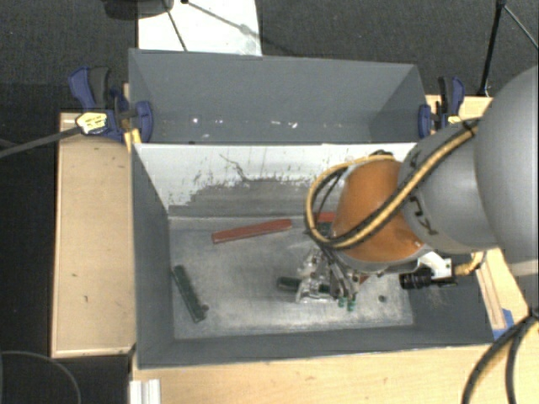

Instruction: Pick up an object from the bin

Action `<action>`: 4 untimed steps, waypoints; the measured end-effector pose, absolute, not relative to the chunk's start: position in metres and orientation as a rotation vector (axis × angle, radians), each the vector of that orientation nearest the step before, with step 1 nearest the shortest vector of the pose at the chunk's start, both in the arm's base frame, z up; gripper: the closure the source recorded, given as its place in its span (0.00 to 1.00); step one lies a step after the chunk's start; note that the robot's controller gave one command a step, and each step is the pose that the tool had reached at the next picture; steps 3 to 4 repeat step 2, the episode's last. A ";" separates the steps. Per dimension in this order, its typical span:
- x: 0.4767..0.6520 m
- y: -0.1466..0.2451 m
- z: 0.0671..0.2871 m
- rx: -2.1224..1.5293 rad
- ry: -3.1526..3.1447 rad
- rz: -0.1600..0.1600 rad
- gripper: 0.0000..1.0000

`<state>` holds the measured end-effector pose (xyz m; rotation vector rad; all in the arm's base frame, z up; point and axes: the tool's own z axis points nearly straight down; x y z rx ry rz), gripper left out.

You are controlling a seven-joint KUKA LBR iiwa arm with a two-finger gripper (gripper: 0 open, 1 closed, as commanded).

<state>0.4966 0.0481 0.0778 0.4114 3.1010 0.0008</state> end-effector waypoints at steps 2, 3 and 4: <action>0.496 0.048 0.092 0.416 3.111 0.001 1.00; 0.496 0.048 0.092 0.416 3.111 0.001 1.00; 0.496 0.048 0.092 0.416 3.111 0.001 1.00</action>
Offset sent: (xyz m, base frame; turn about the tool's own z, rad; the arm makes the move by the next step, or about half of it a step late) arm 0.0001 0.0000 0.0112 0.0000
